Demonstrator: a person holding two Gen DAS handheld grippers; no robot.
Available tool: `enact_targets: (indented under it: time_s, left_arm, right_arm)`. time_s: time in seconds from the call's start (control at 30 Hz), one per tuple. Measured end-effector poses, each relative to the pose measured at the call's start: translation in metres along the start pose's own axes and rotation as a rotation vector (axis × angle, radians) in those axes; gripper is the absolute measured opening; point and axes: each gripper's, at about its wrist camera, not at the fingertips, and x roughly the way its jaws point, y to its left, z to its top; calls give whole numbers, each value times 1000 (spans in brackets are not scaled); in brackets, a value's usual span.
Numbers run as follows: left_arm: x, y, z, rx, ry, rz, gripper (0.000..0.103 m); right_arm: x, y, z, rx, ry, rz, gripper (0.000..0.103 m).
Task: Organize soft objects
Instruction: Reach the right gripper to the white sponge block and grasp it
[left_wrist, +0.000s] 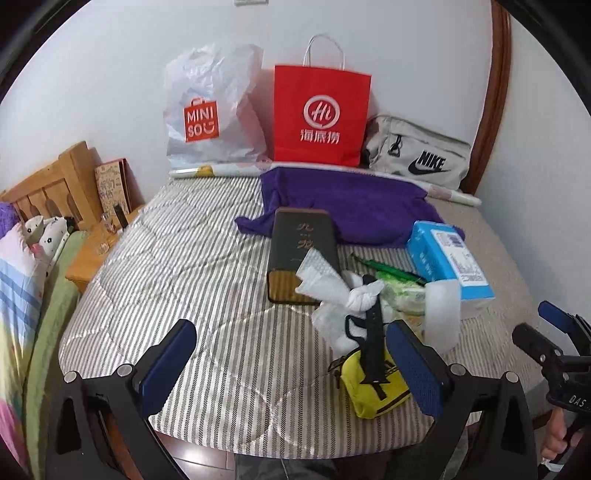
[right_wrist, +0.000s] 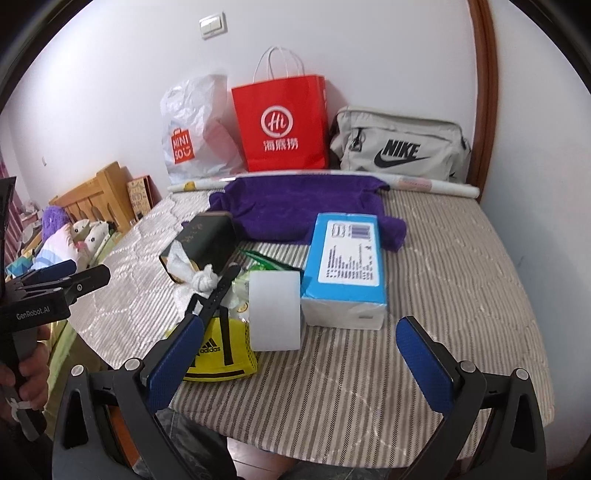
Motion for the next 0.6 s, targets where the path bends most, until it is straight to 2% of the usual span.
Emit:
enact_targets:
  time_s: [0.13, 0.4, 0.6]
  left_arm:
    - [19, 5, -4, -16, 32, -17, 103]
    - [47, 13, -9, -41, 74, -38, 103]
    - [60, 15, -11, -50, 79, -103, 103]
  right_arm:
    - [23, 0, -4, 16, 19, 54, 94]
    - [62, -1, -10, 42, 71, 108, 86]
    - [83, -1, -13, 58, 95, 140, 85]
